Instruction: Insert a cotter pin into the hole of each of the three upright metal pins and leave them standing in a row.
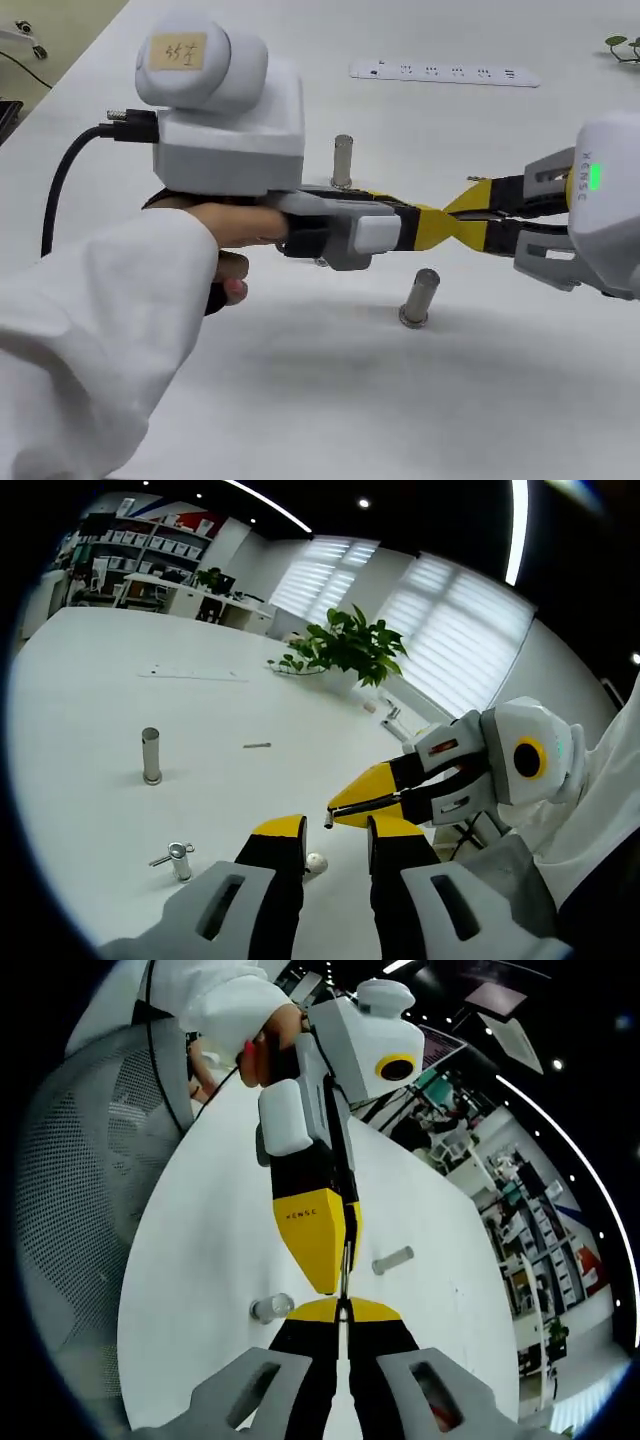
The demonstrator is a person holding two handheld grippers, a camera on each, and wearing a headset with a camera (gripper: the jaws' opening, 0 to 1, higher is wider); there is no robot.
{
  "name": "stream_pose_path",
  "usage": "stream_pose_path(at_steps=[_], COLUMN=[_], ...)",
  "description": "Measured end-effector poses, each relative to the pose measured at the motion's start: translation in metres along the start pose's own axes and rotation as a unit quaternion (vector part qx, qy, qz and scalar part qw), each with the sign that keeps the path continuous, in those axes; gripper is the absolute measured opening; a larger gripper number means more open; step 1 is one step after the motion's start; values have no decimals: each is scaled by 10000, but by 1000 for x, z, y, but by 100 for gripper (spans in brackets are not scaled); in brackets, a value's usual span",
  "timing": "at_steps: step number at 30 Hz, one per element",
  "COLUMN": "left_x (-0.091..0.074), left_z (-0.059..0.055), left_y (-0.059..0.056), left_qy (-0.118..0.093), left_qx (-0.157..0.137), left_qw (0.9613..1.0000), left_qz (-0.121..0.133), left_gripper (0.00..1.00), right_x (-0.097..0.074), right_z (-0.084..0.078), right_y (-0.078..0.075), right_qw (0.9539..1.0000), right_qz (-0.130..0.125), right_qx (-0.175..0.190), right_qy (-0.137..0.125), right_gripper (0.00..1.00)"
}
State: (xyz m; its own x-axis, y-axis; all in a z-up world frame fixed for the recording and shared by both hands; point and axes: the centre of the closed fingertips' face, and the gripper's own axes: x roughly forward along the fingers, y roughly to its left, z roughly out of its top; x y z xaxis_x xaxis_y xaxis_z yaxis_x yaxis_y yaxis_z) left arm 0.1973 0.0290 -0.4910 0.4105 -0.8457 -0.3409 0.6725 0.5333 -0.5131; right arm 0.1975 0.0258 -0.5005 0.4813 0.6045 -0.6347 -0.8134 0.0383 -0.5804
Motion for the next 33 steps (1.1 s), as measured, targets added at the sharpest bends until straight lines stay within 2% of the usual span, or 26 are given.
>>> stream_pose_path(at_steps=[4,9,17,33], left_x=[0,-1,-1,-2], left_z=[1,0,-1,-3], left_y=[-2,-2,-2,0], left_qy=[-66,-79,-36,-13], left_qx=[-238,-278,-256,-164], left_qw=[9996,9995,9996,9999], left_qz=[-110,-125,-119,-52], left_gripper=[13,9,5,1], right_x=[-1,-1,-1,-2], right_z=[2,5,8,10], right_y=[1,2,4,4], right_qw=[10000,10000,9997,9998], right_qz=[22,18,47,63], right_qx=[-22,-72,-232,-165], right_qy=[-14,-30,-19,-64], right_gripper=[0,0,0,0])
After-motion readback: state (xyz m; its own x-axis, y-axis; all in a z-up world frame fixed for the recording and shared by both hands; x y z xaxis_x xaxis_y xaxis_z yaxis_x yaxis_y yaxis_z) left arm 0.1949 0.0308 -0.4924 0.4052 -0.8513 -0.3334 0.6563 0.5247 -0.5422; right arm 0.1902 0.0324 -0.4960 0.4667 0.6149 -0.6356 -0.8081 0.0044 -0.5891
